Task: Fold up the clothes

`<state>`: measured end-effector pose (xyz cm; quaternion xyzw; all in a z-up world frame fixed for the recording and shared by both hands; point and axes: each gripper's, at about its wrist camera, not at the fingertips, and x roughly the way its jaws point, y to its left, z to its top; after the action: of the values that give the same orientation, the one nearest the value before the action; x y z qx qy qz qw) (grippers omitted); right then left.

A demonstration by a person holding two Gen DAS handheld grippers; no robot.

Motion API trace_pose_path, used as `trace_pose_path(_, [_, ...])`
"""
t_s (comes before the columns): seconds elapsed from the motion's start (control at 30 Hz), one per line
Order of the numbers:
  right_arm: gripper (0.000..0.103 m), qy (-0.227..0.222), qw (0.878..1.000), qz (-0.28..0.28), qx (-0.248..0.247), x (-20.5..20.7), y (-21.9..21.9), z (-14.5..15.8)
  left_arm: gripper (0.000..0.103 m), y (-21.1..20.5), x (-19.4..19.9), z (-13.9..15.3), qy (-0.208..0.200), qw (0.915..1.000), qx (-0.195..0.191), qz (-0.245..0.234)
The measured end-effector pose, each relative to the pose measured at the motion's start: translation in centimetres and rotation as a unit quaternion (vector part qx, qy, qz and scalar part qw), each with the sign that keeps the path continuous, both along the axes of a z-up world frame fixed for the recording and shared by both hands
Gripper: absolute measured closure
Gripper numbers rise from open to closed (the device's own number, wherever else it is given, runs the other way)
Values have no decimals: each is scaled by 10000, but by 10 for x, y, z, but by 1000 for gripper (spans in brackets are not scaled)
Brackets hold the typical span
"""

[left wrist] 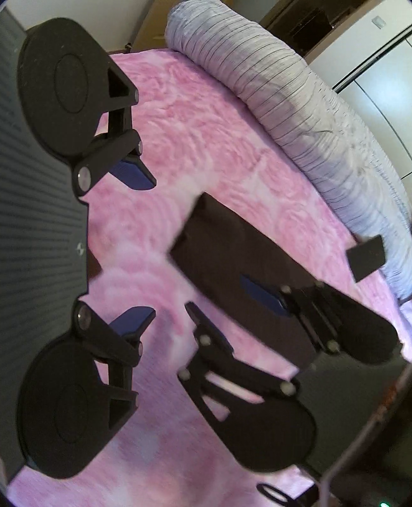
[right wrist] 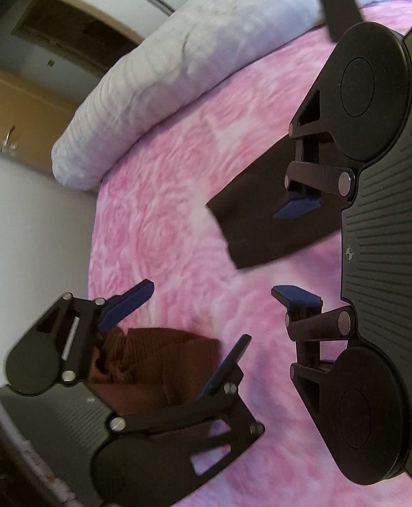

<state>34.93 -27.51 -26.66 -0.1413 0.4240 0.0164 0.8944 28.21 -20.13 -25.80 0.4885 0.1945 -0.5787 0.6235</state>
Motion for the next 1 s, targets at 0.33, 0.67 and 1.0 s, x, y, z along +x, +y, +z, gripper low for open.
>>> trace_pose_path(0.33, [100, 12, 9992, -241, -321, 29, 8, -25, 25, -2, 12, -6, -268, 9994, 171, -125])
trace_pose_path(0.67, [100, -1506, 9609, -2127, 937, -72, -97, 97, 25, -55, -46, 25, -118, 9991, -295, -287])
trace_pose_path(1.0, [100, -2826, 7765, -5622, 334, -403, -256, 194, 25, -163, -186, 49, -74, 9935, -574, -984])
